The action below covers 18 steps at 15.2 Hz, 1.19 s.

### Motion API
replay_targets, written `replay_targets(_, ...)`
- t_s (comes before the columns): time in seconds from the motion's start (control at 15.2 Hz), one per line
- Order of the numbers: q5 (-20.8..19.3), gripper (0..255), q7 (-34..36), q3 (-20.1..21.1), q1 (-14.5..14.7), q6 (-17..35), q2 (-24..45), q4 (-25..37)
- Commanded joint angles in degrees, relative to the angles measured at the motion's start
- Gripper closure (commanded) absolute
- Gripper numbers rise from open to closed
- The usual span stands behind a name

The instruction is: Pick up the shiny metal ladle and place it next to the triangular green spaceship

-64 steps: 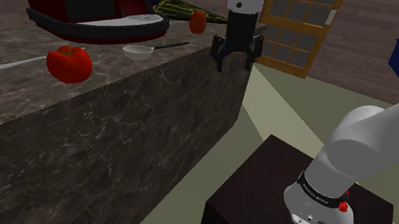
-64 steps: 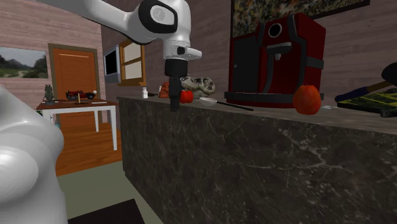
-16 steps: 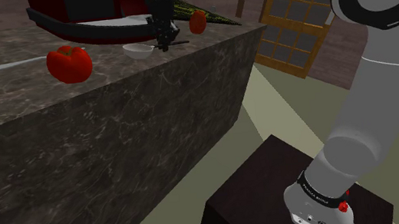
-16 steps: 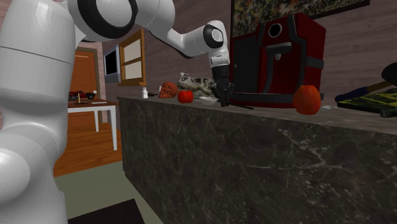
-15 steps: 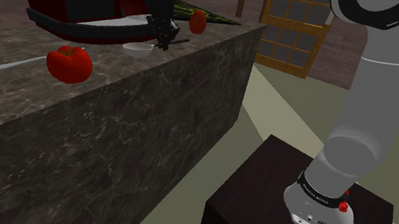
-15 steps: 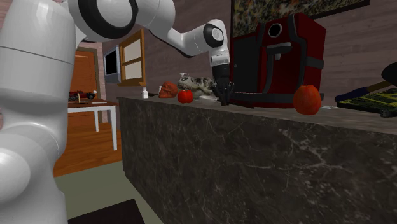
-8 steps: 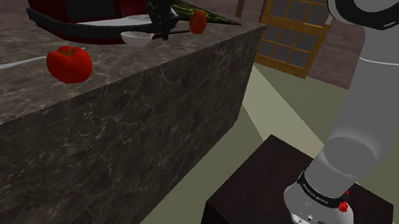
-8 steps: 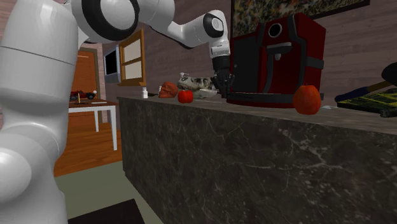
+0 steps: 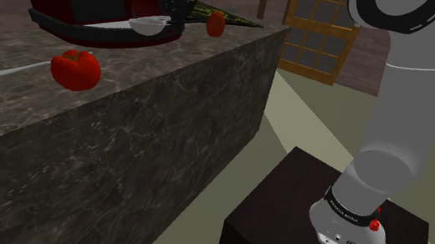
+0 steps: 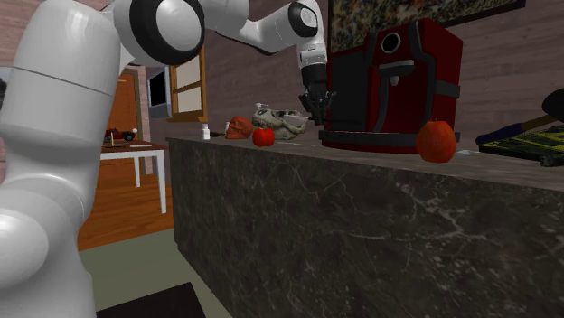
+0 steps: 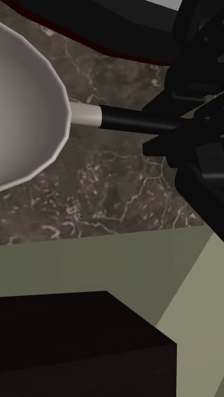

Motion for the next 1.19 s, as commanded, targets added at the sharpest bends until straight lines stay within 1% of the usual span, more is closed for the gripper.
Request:
replay_targets(0.0, -0.38, 255, -0.2, 0.01, 0.44, -2.15, 0.81, 2.9)
replay_targets(0.4, -2.31, 255, -0.61, 0.0, 2.77, -9.06, 4.63, 13.44)
replay_targets(0.59, -3.85, 255, -0.99, -0.18, 4.71, -13.37, 7.61, 20.67)
replay_targets(0.73, -5.34, 255, -1.47, -0.51, 6.71, -17.01, 10.53, 27.27)
replay_targets(0.79, -5.56, 255, -1.57, -0.63, 7.07, -17.55, 11.0, 28.31)
replay_targets(0.92, -4.13, 255, -3.75, -0.75, 3.52, -15.65, 8.63, 24.39)
replay_targets(1.12, -2.51, 255, -7.33, -1.35, -0.83, -13.8, 6.46, 20.96)
